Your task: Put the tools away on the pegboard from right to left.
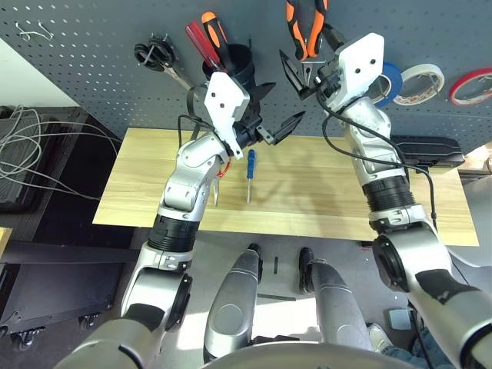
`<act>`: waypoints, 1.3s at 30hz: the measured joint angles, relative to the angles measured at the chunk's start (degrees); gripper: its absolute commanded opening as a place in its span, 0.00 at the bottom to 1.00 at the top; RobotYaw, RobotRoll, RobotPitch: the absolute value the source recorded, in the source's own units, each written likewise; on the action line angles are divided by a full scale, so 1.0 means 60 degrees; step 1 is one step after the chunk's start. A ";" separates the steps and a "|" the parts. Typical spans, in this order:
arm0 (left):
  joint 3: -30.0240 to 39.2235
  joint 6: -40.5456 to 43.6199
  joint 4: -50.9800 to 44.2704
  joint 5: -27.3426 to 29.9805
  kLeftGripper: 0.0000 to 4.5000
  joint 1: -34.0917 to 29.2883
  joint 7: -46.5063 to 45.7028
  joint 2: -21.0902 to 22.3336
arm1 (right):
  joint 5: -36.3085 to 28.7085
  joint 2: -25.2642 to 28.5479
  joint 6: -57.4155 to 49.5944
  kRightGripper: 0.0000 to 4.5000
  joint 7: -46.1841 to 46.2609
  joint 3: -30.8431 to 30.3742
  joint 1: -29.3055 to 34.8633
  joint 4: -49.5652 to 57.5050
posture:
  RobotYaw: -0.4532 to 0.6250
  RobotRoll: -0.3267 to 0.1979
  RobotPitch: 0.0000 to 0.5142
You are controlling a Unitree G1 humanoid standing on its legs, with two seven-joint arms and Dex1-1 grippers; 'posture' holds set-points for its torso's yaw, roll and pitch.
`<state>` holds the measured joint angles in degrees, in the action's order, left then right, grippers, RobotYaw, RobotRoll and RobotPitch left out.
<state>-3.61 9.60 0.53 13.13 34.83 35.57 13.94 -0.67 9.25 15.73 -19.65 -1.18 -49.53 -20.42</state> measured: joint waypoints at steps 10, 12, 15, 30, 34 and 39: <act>-0.0032 -0.0043 0.0123 -0.0027 1.00 -0.0076 0.0099 0.0098 | -0.0371 0.0732 -0.1661 1.00 0.0266 0.0594 0.1388 0.3622 | 0.57 0.62 0.67; -0.0088 -0.0067 0.0175 -0.0034 1.00 -0.0080 0.0124 0.0092 | -0.0465 0.0844 -0.1905 1.00 0.0278 0.0684 0.1469 0.4105 | 0.55 0.62 0.67; -0.0213 -0.0165 0.0341 -0.0053 1.00 -0.0092 0.0184 0.0095 | -0.0654 0.1137 -0.2227 1.00 0.0146 0.0715 0.1721 0.4789 | 0.55 0.62 0.67; -0.0311 -0.0555 0.1147 -0.0613 1.00 -0.0642 0.0388 0.0689 | -0.1662 0.2285 -0.4006 1.00 -0.1408 0.0076 0.4713 0.7416 | 0.54 0.62 0.67; -0.0452 -0.0642 0.1369 -0.0889 1.00 -0.0691 0.0390 0.0806 | -0.1695 0.2441 -0.4146 1.00 -0.1861 -0.0215 0.5026 0.7116 | 0.54 0.62 0.67; -0.0588 -0.0653 0.1644 -0.1274 1.00 -0.0985 0.0304 0.0946 | -0.2123 0.2273 -0.5539 1.00 -0.2052 -0.0229 0.5038 0.5786 | 0.55 0.62 0.67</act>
<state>-7.14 5.69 10.40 5.49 28.92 37.40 19.62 -13.41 22.89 -17.50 -31.97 -2.55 -19.30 14.29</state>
